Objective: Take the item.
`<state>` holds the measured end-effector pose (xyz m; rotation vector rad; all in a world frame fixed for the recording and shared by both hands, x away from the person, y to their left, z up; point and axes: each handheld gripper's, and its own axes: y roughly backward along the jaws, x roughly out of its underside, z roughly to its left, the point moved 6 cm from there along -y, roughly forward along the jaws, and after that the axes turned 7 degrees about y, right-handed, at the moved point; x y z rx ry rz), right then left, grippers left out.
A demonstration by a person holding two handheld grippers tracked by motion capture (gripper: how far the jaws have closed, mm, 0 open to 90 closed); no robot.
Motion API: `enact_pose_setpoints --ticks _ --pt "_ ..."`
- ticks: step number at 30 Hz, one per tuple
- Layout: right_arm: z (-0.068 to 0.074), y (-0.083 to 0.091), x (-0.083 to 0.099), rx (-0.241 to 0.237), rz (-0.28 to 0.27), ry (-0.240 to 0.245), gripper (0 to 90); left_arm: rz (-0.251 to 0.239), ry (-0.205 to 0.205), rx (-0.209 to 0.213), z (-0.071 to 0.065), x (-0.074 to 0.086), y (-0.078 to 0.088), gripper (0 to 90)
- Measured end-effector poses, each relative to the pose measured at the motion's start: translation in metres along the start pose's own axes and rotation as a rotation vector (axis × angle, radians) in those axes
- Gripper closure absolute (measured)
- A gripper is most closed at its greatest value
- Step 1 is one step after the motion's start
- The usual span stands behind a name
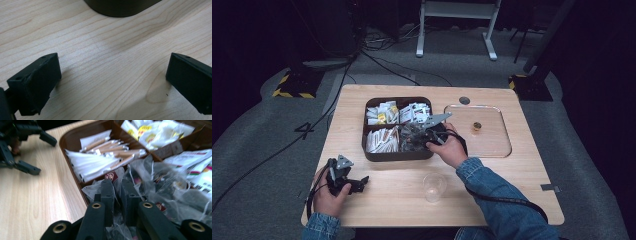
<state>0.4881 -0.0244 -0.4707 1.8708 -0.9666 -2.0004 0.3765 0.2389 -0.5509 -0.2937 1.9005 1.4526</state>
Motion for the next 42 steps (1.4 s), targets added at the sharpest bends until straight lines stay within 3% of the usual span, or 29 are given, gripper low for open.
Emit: enact_pose_setpoints --ticks 9,22,30,42 --pt "0.002 0.026 -0.015 -0.006 -0.099 -0.019 82.2 0.0 0.0 0.0 0.0 0.0 0.0 0.3" --pt "0.016 0.067 -0.03 -0.02 -0.195 0.01 82.2 0.001 0.0 0.0 0.0 0.0 0.0 0.3" --pt "0.026 0.088 -0.035 -0.028 -0.212 0.034 82.2 0.0 0.0 0.001 0.0 0.0 0.0 0.3" --pt "0.042 0.119 -0.032 -0.053 -0.189 0.077 82.2 -0.003 0.0 0.003 0.0 -0.001 0.0 0.3"
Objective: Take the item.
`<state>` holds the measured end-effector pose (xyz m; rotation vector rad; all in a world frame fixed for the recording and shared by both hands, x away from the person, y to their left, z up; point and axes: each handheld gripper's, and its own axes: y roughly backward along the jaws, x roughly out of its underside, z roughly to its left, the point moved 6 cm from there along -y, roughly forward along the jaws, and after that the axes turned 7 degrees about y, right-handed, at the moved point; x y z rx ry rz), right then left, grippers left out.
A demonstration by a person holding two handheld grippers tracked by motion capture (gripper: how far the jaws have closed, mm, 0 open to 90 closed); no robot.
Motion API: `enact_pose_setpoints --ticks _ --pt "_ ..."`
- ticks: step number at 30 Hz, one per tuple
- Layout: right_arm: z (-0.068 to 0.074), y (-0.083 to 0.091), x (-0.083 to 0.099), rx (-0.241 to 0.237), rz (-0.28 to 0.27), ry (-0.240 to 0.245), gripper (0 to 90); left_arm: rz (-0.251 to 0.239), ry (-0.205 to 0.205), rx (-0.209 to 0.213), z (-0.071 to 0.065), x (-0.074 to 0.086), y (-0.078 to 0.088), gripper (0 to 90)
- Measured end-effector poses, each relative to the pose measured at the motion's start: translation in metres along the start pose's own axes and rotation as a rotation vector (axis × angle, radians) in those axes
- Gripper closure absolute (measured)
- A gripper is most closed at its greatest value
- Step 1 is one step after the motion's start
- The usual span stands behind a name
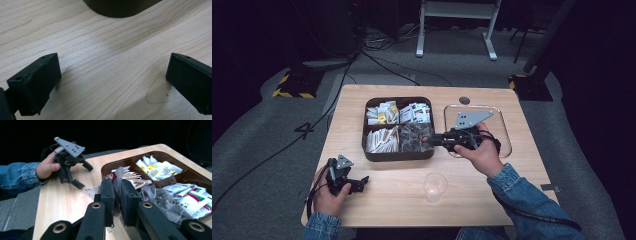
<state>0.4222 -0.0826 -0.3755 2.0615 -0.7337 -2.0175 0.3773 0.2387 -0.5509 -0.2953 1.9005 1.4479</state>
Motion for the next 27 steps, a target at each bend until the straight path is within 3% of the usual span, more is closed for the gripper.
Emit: enact_pose_setpoints --ticks 11,23,27 --pt "0.02 0.014 0.014 -0.036 0.004 0.001 82.2 0.0 0.001 0.0 0.0 0.0 0.0 0.2" --pt "0.031 0.014 0.027 -0.067 0.033 -0.012 82.1 0.0 0.0 0.0 0.0 0.0 0.0 0.3" --pt "0.04 0.014 0.039 -0.086 0.056 -0.018 82.1 0.0 0.0 0.0 0.0 0.0 0.0 0.2"
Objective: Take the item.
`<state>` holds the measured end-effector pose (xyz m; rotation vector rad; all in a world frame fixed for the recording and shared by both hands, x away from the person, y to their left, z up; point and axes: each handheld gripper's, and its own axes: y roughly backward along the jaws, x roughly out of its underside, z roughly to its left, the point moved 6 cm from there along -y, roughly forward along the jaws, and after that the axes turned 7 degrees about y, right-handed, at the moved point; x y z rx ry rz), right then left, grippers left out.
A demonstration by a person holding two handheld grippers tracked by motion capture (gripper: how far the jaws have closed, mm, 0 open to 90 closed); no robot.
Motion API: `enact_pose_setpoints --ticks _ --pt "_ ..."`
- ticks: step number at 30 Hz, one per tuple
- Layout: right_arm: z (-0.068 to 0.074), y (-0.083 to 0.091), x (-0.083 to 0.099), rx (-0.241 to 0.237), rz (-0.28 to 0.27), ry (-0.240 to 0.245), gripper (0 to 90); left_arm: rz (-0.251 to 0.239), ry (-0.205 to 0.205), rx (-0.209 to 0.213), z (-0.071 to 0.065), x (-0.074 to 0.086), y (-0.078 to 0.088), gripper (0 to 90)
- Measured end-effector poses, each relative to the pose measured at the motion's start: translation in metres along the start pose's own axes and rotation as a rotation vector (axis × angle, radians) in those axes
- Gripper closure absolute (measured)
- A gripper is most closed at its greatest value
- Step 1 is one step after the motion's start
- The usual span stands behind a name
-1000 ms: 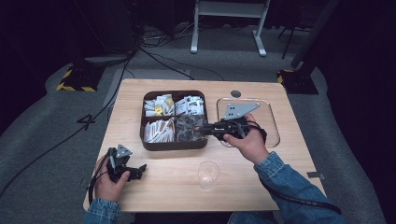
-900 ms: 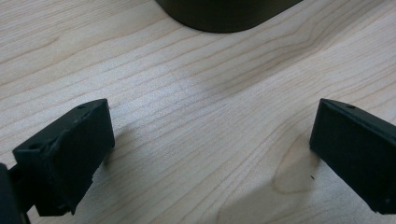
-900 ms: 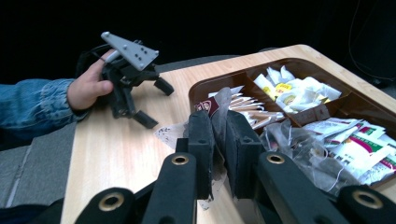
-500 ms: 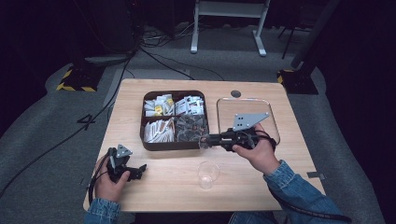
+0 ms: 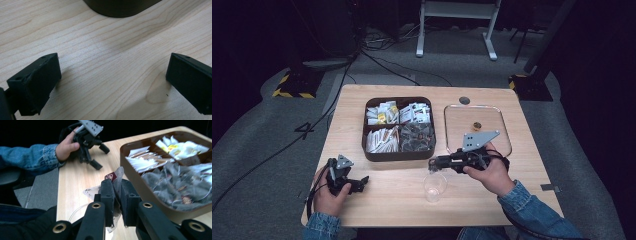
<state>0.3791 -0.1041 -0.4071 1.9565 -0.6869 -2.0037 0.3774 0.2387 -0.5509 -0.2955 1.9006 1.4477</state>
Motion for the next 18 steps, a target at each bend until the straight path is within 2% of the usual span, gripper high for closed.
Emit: enact_pose_setpoints --ticks 18 --pt "0.019 -0.013 0.024 -0.056 0.07 0.002 81.9 -0.001 -0.003 -0.002 0.0 0.0 0.0 0.3"
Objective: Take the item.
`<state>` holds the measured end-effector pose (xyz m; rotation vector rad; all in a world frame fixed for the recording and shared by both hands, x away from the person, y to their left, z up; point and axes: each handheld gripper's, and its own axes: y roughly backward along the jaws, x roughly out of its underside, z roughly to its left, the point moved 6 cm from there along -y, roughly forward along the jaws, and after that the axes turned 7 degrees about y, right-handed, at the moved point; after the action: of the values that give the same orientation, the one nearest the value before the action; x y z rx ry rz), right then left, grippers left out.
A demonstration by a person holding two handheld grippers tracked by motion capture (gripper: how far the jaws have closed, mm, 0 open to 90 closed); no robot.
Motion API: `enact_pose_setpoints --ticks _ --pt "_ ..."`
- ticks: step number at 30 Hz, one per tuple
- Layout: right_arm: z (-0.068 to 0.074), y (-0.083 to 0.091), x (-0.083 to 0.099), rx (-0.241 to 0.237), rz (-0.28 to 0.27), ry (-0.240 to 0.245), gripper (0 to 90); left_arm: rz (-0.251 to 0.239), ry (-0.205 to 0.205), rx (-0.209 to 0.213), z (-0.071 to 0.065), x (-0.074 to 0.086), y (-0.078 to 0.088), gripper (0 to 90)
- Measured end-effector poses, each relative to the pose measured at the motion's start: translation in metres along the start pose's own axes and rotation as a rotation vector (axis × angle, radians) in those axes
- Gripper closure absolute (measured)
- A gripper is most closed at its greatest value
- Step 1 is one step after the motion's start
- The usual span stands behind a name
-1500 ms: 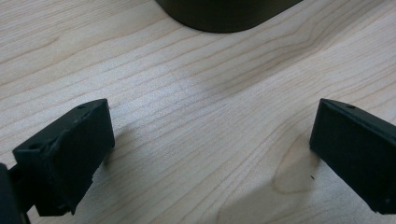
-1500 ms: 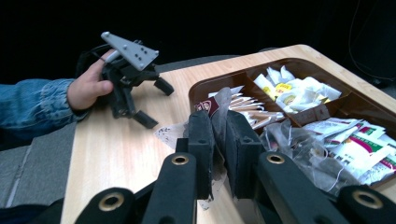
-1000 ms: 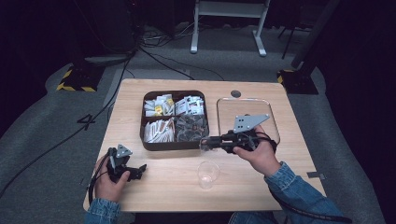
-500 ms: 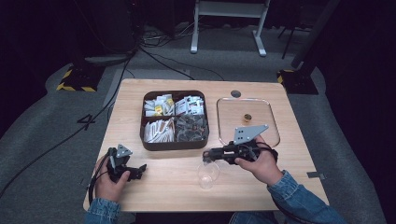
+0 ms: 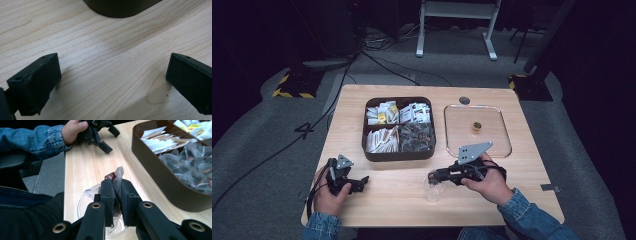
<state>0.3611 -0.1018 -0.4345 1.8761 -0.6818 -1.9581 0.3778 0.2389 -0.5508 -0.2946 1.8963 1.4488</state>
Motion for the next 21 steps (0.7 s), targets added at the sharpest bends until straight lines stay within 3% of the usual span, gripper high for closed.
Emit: enact_pose_setpoints --ticks 2,4,6,8,9,21 --pt "0.003 -0.001 0.002 -0.015 0.006 -0.001 80.5 0.002 -0.001 -0.001 0.0 0.0 0.0 0.2" --pt "0.005 -0.002 0.003 -0.035 0.015 -0.011 70.4 0.002 0.001 0.002 0.0 0.0 0.0 0.2" --pt "0.004 0.0 0.003 -0.012 -0.001 -0.02 60.6 0.002 -0.001 -0.001 0.0 0.0 0.0 0.3" --pt "0.002 0.001 0.003 -0.004 -0.008 -0.023 57.3 0.003 0.0 0.002 0.0 0.0 0.0 0.2" --pt "-0.001 0.005 0.004 0.032 -0.02 -0.028 52.5 0.004 -0.002 0.001 0.0 0.0 0.0 0.3" --pt "-0.019 0.033 0.014 0.142 -0.036 -0.071 44.1 0.002 0.004 0.003 -0.001 0.0 0.0 0.3"
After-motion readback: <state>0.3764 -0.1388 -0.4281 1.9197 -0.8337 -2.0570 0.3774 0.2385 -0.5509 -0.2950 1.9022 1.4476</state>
